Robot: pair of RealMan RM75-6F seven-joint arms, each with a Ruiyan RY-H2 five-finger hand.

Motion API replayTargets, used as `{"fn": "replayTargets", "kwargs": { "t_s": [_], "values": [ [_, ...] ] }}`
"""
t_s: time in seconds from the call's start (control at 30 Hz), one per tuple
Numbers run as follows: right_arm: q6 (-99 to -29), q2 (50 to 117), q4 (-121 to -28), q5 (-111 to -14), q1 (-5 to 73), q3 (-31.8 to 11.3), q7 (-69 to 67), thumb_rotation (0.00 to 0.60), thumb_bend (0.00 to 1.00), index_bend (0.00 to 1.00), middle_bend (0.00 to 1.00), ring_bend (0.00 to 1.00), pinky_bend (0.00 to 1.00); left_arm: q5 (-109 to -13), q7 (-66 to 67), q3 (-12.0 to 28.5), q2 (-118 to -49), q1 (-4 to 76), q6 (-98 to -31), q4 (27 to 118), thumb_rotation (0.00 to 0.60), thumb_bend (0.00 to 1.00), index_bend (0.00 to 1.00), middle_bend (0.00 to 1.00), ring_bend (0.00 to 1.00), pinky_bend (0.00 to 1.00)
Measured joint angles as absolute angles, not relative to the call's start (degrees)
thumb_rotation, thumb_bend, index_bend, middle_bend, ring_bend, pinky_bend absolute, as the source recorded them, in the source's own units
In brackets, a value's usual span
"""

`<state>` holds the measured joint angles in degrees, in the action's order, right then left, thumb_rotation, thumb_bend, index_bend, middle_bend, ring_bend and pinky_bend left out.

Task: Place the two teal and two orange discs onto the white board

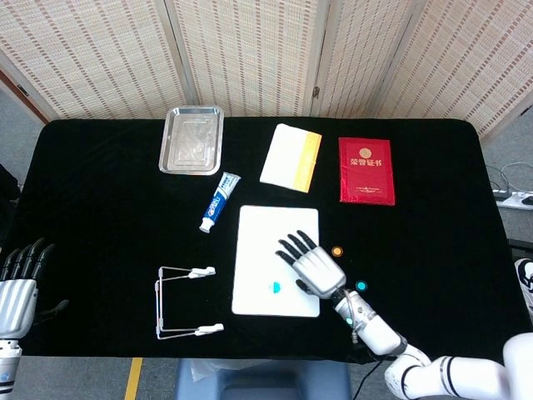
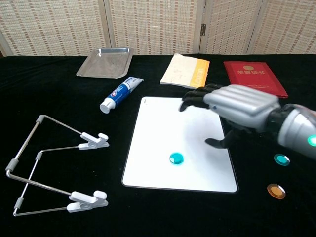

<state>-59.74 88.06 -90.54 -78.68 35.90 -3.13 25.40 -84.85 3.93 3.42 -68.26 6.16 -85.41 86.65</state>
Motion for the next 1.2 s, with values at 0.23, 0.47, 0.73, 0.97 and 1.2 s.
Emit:
{"fn": "replayTargets", "kwargs": {
  "t_s": [0.23, 0.47, 0.73, 0.97, 1.2],
  "values": [
    [-67.62, 79.48, -91.82, -79.78, 27.83, 0.57, 17.8, 0.6, 0.4, 0.34, 0.13, 0.0, 0.0, -85.19, 4.41, 3.4, -68.79, 6.76, -84.74, 86.77, 0.6, 0.16, 0.02, 0.0, 0.0, 0.0],
    [-68.72, 78.25, -87.72, -80.35, 23.46, 3.49, 11.78, 0.6, 0.4, 0.37, 0.13, 0.0, 0.0, -85.58, 4.97, 3.43, -68.8, 7.12, -84.69, 87.41, 0.6, 0.16, 0.02, 0.0, 0.0, 0.0],
    [-66.65, 81.33, -82.15, -80.77, 21.93, 4.35, 10.0, 0.6, 0.4, 0.39, 0.14, 0.0, 0.0, -85.51, 4.91, 3.31, -68.63, 7.12, -84.64, 87.47, 0.6, 0.16, 0.02, 0.0, 0.0, 0.0],
    [-64.99, 83.15, -80.15, -80.93, 22.01, 3.52, 10.27, 0.6, 0.4, 0.41, 0.14, 0.0, 0.0, -85.33, 4.53, 3.23, -68.7, 6.97, -84.69, 87.06, 0.6, 0.16, 0.02, 0.0, 0.0, 0.0],
    [-63.73, 83.95, -79.5, -80.84, 22.13, 2.94, 10.83, 0.6, 0.4, 0.43, 0.15, 0.0, 0.0, -85.09, 4.26, 3.26, -68.85, 6.91, -84.67, 86.63, 0.6, 0.16, 0.02, 0.0, 0.0, 0.0]
  ]
}}
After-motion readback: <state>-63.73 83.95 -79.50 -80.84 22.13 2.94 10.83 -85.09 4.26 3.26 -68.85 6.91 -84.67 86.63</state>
